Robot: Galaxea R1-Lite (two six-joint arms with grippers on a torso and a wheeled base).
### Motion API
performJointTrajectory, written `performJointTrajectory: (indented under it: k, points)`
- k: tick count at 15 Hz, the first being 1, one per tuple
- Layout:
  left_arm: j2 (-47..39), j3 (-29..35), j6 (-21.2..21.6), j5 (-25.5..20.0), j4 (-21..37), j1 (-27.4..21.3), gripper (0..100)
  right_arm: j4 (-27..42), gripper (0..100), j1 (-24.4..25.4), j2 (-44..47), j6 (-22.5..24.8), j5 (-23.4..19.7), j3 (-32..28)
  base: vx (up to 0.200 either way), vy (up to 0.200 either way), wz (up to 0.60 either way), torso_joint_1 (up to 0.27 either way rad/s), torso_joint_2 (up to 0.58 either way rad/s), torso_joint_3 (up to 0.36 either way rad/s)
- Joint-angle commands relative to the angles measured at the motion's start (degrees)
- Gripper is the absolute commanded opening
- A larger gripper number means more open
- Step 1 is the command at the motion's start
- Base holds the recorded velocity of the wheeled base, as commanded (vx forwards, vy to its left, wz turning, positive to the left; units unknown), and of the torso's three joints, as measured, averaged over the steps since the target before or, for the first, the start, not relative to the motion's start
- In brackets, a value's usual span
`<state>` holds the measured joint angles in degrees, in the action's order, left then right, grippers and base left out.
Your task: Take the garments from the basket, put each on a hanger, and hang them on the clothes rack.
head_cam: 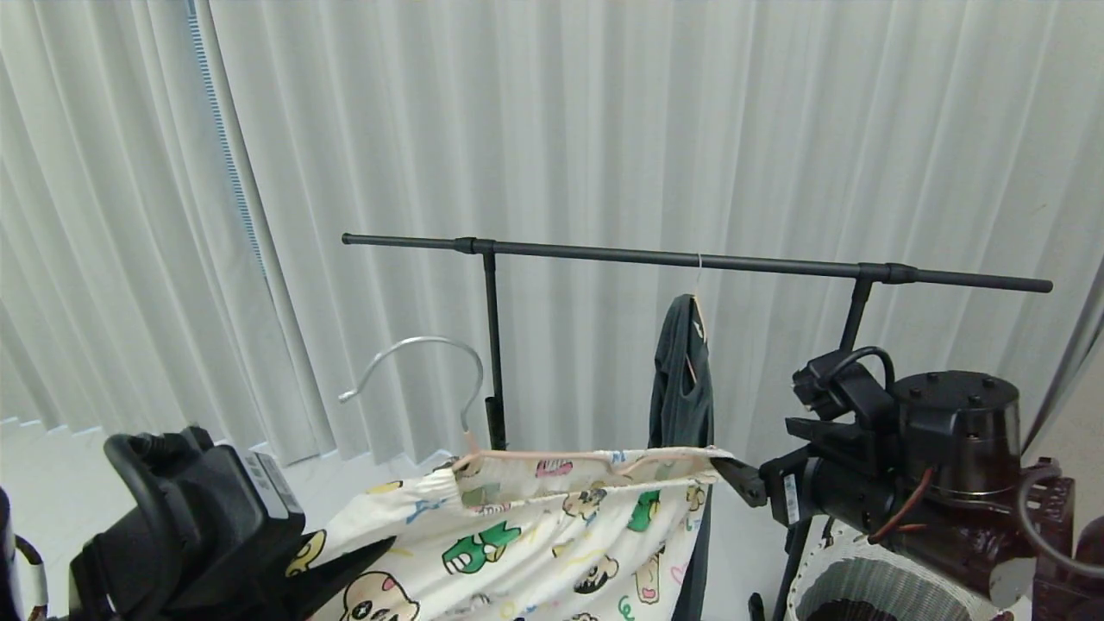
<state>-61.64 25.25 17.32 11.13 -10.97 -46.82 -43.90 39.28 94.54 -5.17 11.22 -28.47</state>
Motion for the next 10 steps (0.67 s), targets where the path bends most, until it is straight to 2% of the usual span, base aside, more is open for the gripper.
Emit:
performJointTrajectory:
  k: [1,3,6,7,9,10]
  points:
    - [2.1,-2.7,0.6,0.0,0.2,0.0,0,0.6,100,-0.3,-3.2,0.1,-0.3,-0.2,0.000,0.000,0.00,0.000,0.00,0.000]
    - [1.8,-4.4,2.5,0.4,0.3,0.2,0,3.4,100,-0.3,-6.1,0.2,-1.7,-0.5,0.000,0.000,0.00,0.000,0.00,0.000]
    - [-1.3,-4.3,2.5,0.6,-0.1,2.4,0,10.4,100,2.6,-12.5,1.6,-3.7,-0.8,0.000,0.000,0.00,0.000,0.00,0.000]
    - [-2.4,-1.8,2.5,0.7,-0.2,3.8,0,15.8,100,6.4,-17.1,2.7,-5.2,-0.9,0.000,0.000,0.00,0.000,0.00,0.000]
    - [-3.0,-0.1,2.5,0.6,-0.3,3.7,0,19.6,100,9.9,-20.8,4.3,-6.9,-0.9,0.000,0.000,0.00,0.000,0.00,0.000]
    - [-3.4,0.1,2.5,0.4,-0.5,3.2,0,22.2,100,13.1,-23.4,5.3,-8.2,-0.9,0.000,0.000,0.00,0.000,0.00,0.000]
